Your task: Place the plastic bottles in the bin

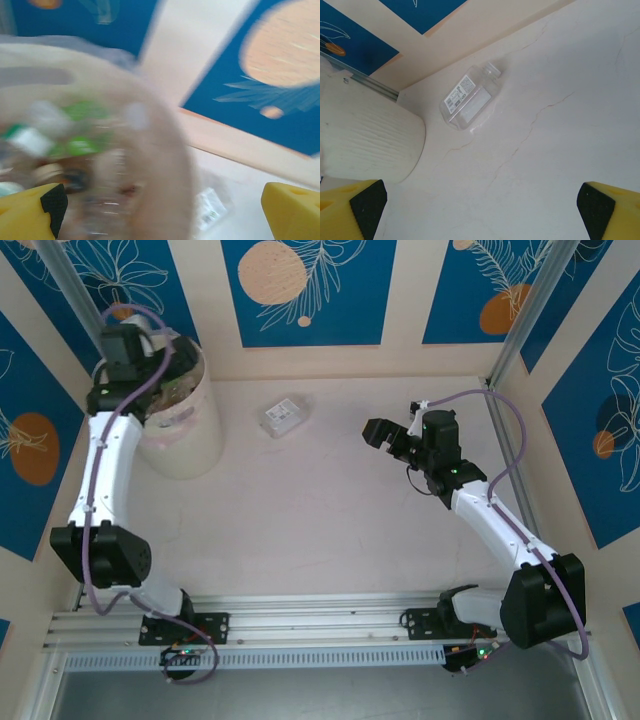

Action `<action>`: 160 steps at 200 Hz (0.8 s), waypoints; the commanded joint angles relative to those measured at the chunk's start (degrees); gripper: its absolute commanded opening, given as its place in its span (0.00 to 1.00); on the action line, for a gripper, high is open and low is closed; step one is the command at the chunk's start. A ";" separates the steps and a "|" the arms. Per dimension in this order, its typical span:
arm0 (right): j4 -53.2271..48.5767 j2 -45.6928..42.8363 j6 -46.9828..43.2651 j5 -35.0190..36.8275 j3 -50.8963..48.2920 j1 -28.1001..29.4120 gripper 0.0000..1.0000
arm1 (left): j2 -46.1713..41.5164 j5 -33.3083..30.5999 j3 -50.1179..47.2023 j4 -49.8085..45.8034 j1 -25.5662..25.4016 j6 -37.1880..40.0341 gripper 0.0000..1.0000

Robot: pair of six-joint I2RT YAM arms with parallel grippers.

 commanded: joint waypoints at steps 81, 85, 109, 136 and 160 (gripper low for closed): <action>0.43 -5.10 -0.25 2.97 -1.92 0.18 0.99 | 19.36 4.79 7.66 6.64 -18.95 21.86 1.00; 0.96 -5.58 -0.38 2.83 -2.39 0.18 0.99 | 20.96 5.10 8.80 5.53 -19.11 23.35 1.00; 1.89 -8.40 -1.21 2.88 -3.99 0.15 1.00 | 31.49 2.16 22.39 -9.17 -18.81 32.81 1.00; -0.68 -10.96 -2.59 4.95 -4.29 0.13 1.00 | 41.26 2.02 36.90 -23.25 -18.18 38.63 1.00; -1.25 -12.48 -2.86 6.31 -5.11 0.05 1.00 | 49.12 1.56 47.93 -31.39 -17.36 39.91 1.00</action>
